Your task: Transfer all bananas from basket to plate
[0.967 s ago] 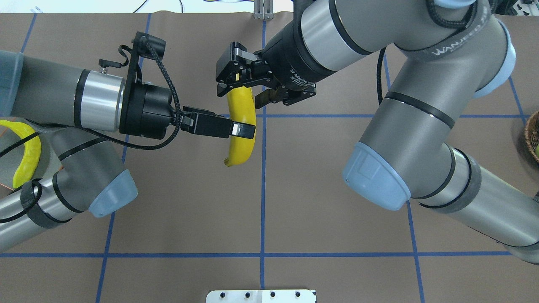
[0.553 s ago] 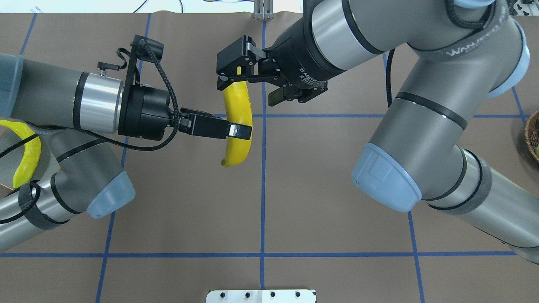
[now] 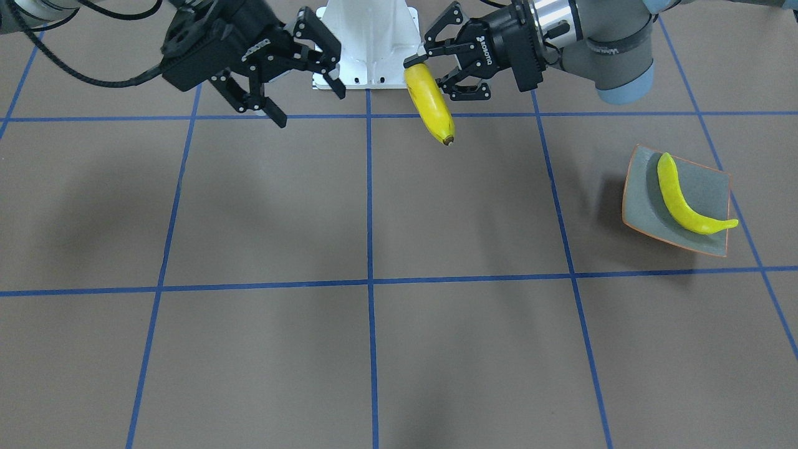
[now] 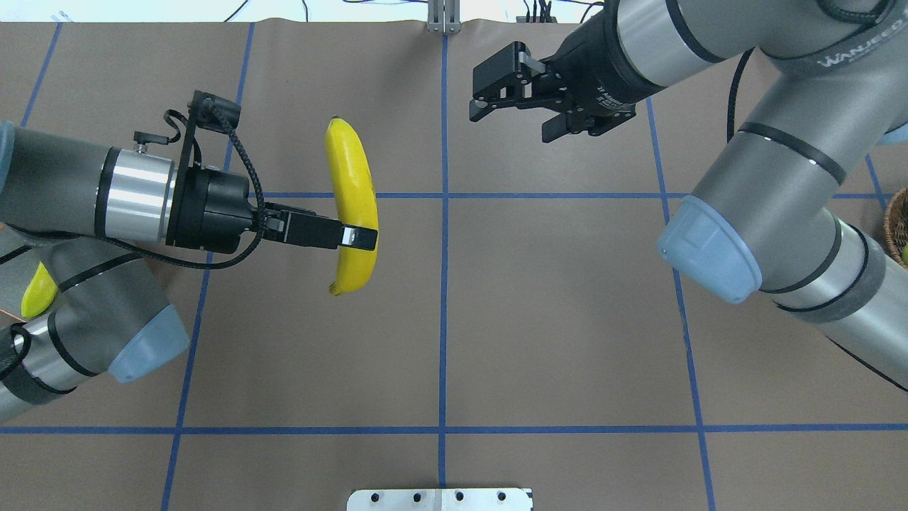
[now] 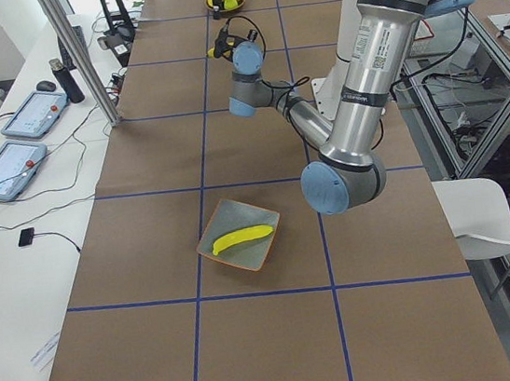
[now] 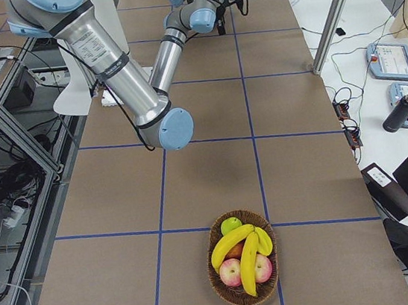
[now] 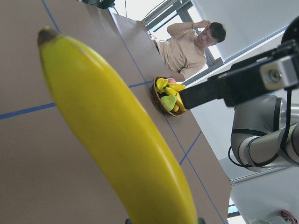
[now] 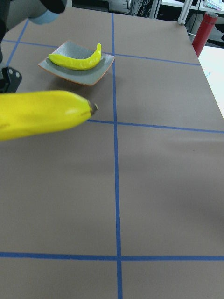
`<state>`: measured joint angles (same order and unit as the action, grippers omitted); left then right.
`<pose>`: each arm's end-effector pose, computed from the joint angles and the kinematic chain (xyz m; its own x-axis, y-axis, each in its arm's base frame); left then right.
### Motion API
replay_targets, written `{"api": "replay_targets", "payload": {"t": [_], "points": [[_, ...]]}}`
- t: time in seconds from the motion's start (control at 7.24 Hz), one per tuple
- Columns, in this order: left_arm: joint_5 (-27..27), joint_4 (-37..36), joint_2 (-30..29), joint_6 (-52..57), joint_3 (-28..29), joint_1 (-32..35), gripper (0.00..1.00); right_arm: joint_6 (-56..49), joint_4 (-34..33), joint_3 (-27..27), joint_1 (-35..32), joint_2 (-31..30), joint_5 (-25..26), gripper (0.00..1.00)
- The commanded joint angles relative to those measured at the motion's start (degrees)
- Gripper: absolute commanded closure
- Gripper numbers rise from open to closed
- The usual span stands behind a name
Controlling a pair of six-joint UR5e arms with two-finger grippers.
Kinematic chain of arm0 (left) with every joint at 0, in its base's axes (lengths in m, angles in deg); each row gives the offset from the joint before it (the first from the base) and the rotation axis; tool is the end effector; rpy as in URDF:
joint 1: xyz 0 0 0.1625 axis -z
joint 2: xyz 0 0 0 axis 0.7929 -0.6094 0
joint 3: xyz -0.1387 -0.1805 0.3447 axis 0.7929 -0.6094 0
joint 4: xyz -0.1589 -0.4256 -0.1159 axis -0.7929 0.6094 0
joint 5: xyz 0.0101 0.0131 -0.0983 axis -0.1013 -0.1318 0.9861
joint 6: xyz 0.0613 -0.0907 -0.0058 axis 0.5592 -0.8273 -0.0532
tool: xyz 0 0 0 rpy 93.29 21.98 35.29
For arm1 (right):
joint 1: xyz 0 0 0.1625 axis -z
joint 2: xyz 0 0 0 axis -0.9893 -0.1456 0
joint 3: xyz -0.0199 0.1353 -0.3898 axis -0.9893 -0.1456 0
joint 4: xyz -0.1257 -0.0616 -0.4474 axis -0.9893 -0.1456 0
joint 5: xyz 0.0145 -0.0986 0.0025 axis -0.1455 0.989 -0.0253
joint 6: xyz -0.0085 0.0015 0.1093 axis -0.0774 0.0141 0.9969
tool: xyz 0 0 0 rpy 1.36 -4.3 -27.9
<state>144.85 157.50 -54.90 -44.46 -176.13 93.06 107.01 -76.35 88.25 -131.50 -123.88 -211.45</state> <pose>0.3847 -0.4202 0.1592 -0.2138 0.4484 -0.8679 0.1594 0.8925 0.4219 -0.3284 -0.4971 0.0427 0.3019 -0.0573 0.9516 -0.1788 0.9771 0.1156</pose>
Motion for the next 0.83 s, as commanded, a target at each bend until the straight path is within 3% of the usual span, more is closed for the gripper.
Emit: {"api": "replay_targets", "payload": {"t": [0.0,0.28,0.69], "points": [[-0.08,-0.18,6.41,-0.12,-1.28,0.44,1.0,-8.02,-0.07,-3.32,-5.22,-5.38,0.22,0.0],[-0.17,-0.35,12.21,-0.12,-1.37,1.93,1.0,-20.05,-0.16,-6.93,-10.14,-9.87,0.22,0.0],[-0.17,-0.79,22.75,-0.21,-1.29,6.4,1.0,-34.48,-0.16,-7.47,-16.21,-17.69,-0.13,0.0]]}}
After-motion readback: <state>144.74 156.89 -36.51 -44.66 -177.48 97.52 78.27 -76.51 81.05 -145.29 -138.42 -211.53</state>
